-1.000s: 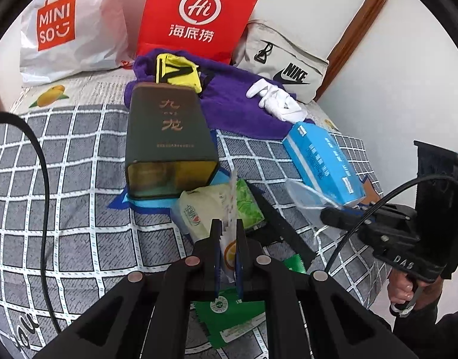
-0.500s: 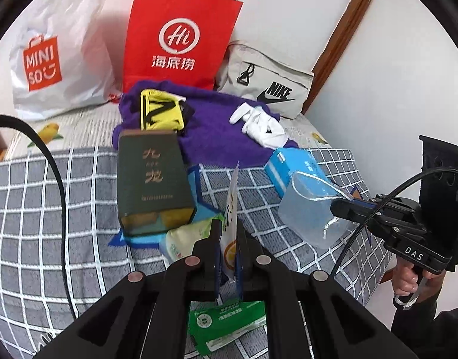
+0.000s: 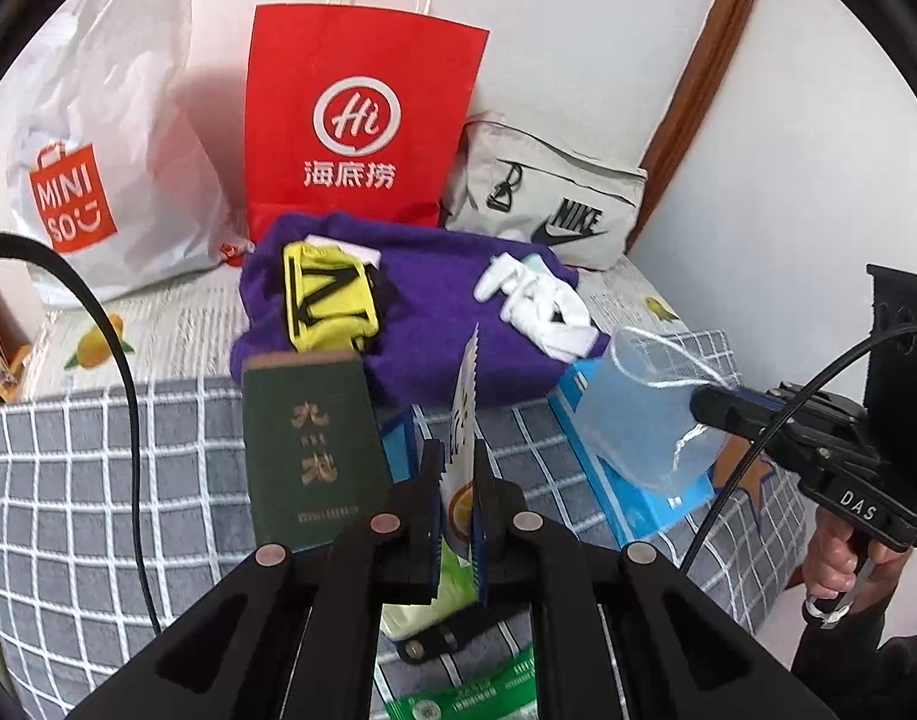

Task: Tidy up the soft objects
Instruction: 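Carry the fruit-print packet and mesh bag up onto the purple towel with both tools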

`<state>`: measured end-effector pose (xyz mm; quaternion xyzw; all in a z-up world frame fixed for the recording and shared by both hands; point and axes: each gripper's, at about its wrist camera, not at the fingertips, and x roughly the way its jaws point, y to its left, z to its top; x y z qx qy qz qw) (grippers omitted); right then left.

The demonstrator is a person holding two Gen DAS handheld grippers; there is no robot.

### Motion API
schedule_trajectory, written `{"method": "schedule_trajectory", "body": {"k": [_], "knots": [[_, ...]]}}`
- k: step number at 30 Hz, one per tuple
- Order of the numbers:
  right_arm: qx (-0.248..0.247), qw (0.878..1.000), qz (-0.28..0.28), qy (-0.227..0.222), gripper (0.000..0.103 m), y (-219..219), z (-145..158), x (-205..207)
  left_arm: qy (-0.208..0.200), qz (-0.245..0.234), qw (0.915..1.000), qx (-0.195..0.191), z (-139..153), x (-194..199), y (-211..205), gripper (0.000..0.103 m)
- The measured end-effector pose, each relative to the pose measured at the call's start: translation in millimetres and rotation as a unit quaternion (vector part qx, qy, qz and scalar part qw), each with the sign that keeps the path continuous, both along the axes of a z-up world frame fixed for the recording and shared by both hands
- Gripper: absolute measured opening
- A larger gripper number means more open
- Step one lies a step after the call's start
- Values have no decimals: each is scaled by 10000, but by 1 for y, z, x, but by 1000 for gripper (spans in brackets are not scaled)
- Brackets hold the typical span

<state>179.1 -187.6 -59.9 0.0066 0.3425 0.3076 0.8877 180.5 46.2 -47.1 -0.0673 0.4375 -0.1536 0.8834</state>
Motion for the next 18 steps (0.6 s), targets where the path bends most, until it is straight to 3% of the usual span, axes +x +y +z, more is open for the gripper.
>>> {"method": "schedule_trajectory", "body": {"k": [6,18], "knots": [[10,9999,-64,-142,5,0,10,31,-118,97,9994,301,10,28,-6,8],[-13,9997,-237,-96,5,-2,9,106,131,-101,9996,217,6,95,-14,8]]}}
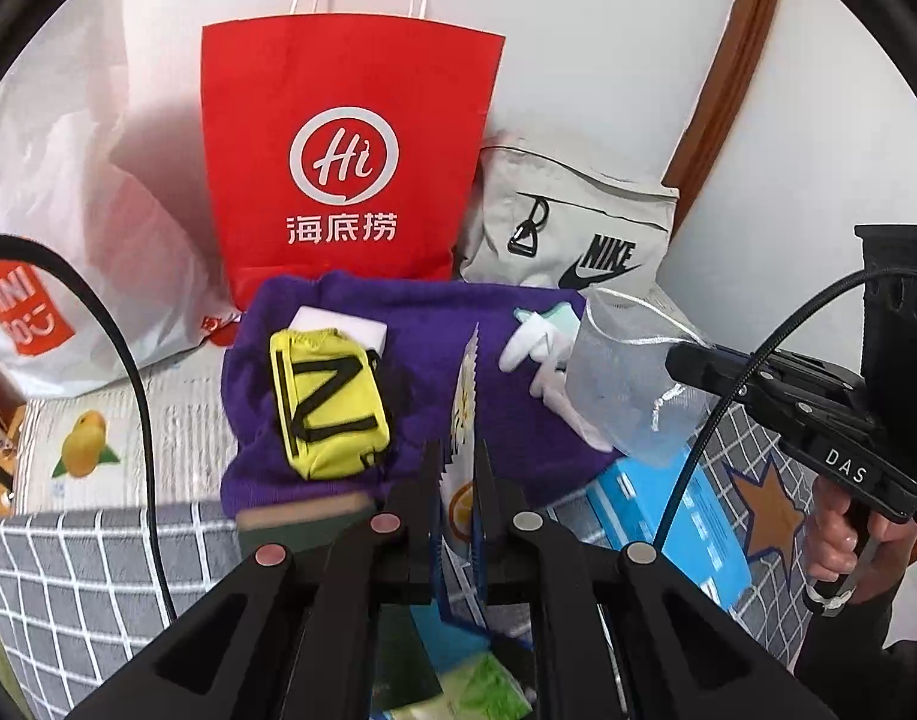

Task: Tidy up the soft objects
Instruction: 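Carry the fruit-print packet and mesh bag up onto the purple towel with both tools, then open the right tool releasing the mesh bag while the left tool releases the fruit-print packet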

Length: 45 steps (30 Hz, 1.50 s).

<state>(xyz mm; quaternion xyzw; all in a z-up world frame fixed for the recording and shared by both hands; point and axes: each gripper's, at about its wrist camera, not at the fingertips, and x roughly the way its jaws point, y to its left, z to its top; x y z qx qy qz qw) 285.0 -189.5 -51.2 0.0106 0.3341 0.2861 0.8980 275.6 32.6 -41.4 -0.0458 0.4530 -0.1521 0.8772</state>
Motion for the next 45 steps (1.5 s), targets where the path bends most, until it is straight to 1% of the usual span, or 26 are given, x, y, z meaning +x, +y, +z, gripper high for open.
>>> {"method": "schedule_trajectory", "body": {"k": [7,11,14,19,22,24,27,29,32,36,37,38,39,40,41,42,43,44,45], "knots": [[9,10000,-46,-47,5,3,2,41,41,9,10000,-47,-3,38,-3,8],[-10,10000,-79,29,5,4,-5,63,98,-2,9999,-130,-5,59,-7,8],[106,9998,-94,133,5,2,-10,77,59,-8,9999,-140,-7,74,-10,8],[330,9986,29,410,5,6,-24,100,186,-33,9995,-241,-25,92,-15,8],[261,9975,83,645,5,10,-37,111,329,-96,9993,-142,-38,101,-19,8],[250,9963,135,806,5,11,-47,119,431,-96,9989,-184,-47,107,-18,8],[43,9947,-109,1022,5,7,-63,132,596,-118,9978,-254,-60,114,-19,8],[-103,9932,-316,1119,5,1,-71,139,705,-150,9972,-208,-70,118,-23,8],[-396,9907,-611,1152,9,-7,-79,145,847,-161,9963,-68,-82,123,-29,8],[-538,9902,-592,1143,11,-8,-84,147,1017,-139,9947,10,-96,126,-33,8],[-571,9899,-562,1174,15,-7,-86,147,1043,-136,9945,21,-99,127,-34,8],[-594,9896,-543,1189,18,-5,-87,147,1059,-128,9943,37,-101,127,-34,8],[-622,9897,-513,1185,26,-3,-89,148,1078,-131,9941,64,-103,128,-37,8],[-693,9893,-477,1196,40,-1,-91,149,1106,-127,9937,87,-105,129,-38,8],[-826,9882,-460,1208,46,1,-92,149,1132,-125,9934,95,-107,130,-39,8],[-904,9875,-498,1190,58,2,-93,149,1176,-116,9930,83,-108,130,-40,13],[-945,9872,-541,1161,64,2,-92,147,1220,-86,9925,75,-110,131,-40,17],[-956,9870,-584,1148,67,2,-92,148,1228,-65,9924,88,-110,131,-40,17],[-950,9863,-640,1189,74,1,-92,149,1216,-74,9925,111,-111,131,-42,19]]}}
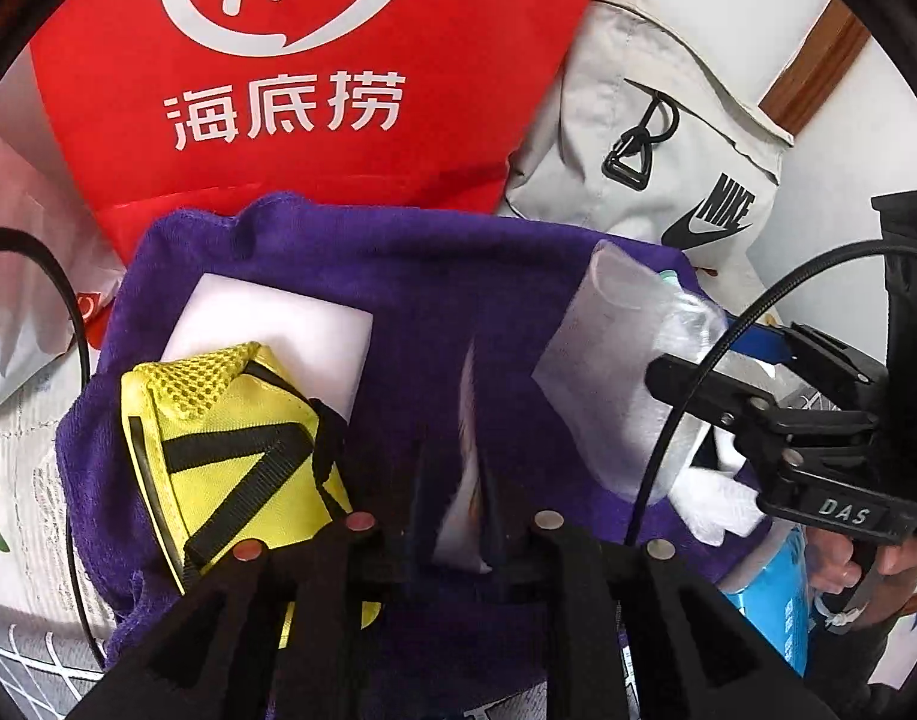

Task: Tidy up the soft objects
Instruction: 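Open the right tool releasing the mesh bag while the left tool releases the fruit-print packet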

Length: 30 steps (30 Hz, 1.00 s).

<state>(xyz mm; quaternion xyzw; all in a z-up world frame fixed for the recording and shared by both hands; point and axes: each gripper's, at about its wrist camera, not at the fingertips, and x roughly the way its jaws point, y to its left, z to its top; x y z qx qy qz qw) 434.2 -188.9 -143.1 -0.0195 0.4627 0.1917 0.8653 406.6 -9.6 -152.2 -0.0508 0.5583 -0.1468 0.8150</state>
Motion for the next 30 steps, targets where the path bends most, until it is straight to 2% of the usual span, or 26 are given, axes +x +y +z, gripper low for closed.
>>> {"method": "schedule_trajectory", "body": {"k": [2,4,5,8,10,13,15,18,21,25,30], "knots": [[-22,9999,-95,106,77,-4,-1,2,29,8,10000,41,0,1,-1,27],[-19,9996,-187,198,77,-8,-1,5,12,50,9999,91,3,0,-1,42],[21,9995,-210,241,78,-10,0,4,-7,57,9999,126,4,0,-1,46],[265,9988,-256,308,78,-14,4,6,-50,74,9998,190,13,-2,-2,60],[473,9983,-278,200,78,-19,8,3,-140,169,9990,395,21,-3,-4,73],[731,9965,-342,-209,78,-27,17,-5,-499,259,9961,676,34,-10,-2,76],[865,9951,-308,-374,78,-32,23,-9,-613,208,9963,570,41,-12,0,76],[1011,9945,21,-260,78,-31,23,-9,-949,190,9950,246,52,-17,5,76],[621,9979,168,-45,78,-19,17,-6,-1190,232,9925,162,62,-20,5,76],[282,9996,92,-11,78,-11,12,-7,-979,300,9942,318,65,-19,4,76],[262,9993,-250,38,79,-13,16,-15,-859,368,9956,86,70,-26,8,75]]}}
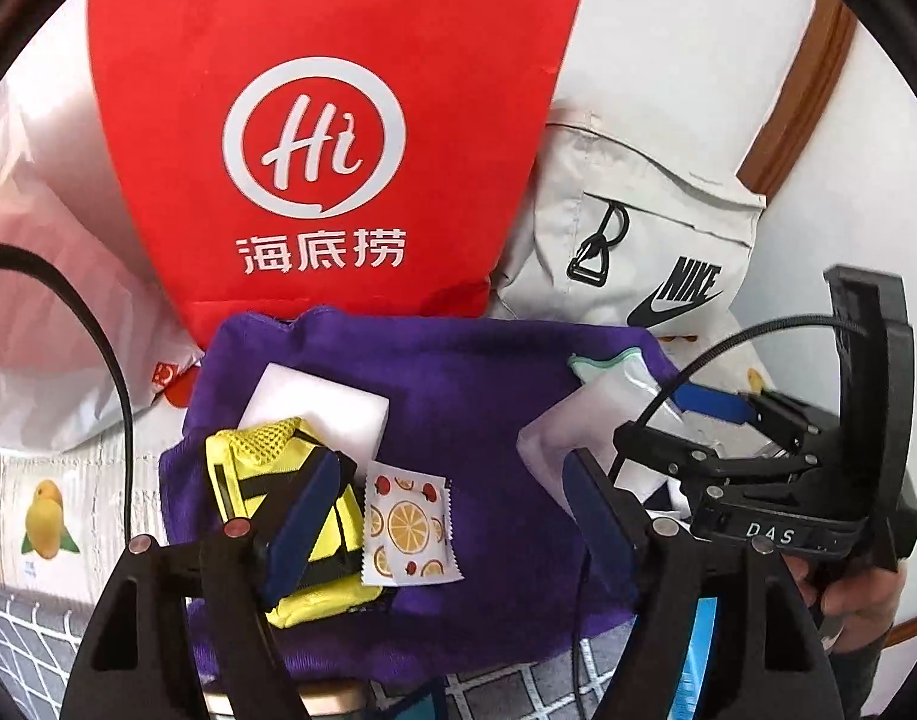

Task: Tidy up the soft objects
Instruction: 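Open the right tool releasing the mesh bag while the left tool releases the fruit-print packet, then move both tools back down to the items on the checked sheet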

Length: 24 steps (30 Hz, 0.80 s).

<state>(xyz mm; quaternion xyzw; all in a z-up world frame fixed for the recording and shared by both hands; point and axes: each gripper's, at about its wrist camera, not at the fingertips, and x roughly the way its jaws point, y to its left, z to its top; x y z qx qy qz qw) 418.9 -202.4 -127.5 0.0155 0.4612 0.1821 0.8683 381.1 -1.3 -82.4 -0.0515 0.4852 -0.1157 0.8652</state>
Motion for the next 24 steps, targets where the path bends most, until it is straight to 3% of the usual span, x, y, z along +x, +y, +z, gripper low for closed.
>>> {"method": "schedule_trajectory", "body": {"k": [2,8,15,17,20,24], "knots": [[-66,9999,-134,59,81,-2,4,-4,-64,2,9999,-126,5,-6,3,75],[-9,9976,-209,-661,81,-12,25,-47,-527,-16,9985,-136,30,-25,2,75],[443,9988,81,198,81,-16,8,-85,-971,-58,9949,-277,61,-52,3,76],[105,9999,64,48,81,-12,7,-101,-1040,-122,9941,-285,70,-61,0,76],[-384,9989,-86,-262,81,-12,14,-135,-1041,-261,9942,23,83,-77,-10,76],[-217,9996,-65,-142,81,-19,19,-171,-918,-379,9951,-23,89,-102,-10,76]]}}
